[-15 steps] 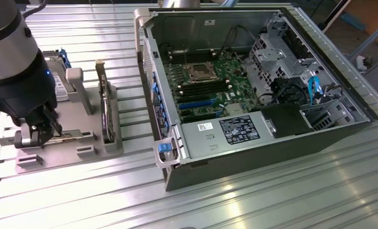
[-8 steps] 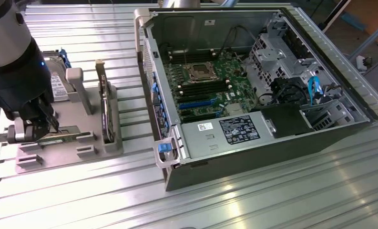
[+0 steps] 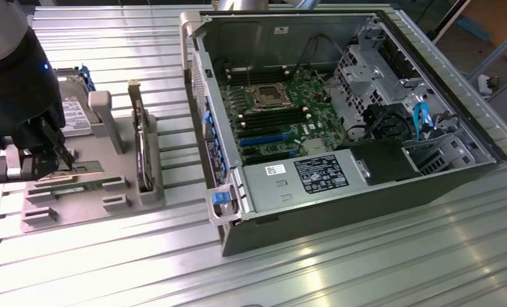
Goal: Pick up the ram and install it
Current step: 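Pick up the ram and move it above insertion slot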
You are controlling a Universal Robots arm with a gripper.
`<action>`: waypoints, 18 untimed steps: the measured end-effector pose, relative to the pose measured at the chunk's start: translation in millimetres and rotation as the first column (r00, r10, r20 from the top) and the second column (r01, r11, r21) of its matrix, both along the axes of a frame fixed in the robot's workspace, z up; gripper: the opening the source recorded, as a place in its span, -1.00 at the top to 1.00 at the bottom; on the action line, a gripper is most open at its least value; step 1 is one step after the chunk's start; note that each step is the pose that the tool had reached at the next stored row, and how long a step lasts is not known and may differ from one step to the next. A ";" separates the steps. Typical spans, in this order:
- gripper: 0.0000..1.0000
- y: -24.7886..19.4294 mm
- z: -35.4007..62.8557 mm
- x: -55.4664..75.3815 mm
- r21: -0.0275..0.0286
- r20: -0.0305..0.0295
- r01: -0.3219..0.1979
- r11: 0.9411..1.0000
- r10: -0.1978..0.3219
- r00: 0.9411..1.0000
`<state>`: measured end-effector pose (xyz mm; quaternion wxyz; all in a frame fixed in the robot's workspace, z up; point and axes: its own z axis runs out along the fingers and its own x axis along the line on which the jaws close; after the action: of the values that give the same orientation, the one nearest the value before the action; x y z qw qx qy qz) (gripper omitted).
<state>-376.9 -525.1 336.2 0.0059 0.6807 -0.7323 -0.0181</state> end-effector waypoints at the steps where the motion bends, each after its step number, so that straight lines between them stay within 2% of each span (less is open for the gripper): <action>1: 0.76 0.0 2.1 0.0 0.000 0.000 0.000 1.000 0.000 1.000; 18: 0.76 0.0 36.8 0.0 0.000 0.000 0.000 1.000 0.000 1.000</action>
<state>-376.9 -525.1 373.0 0.0058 0.6807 -0.7323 -0.0180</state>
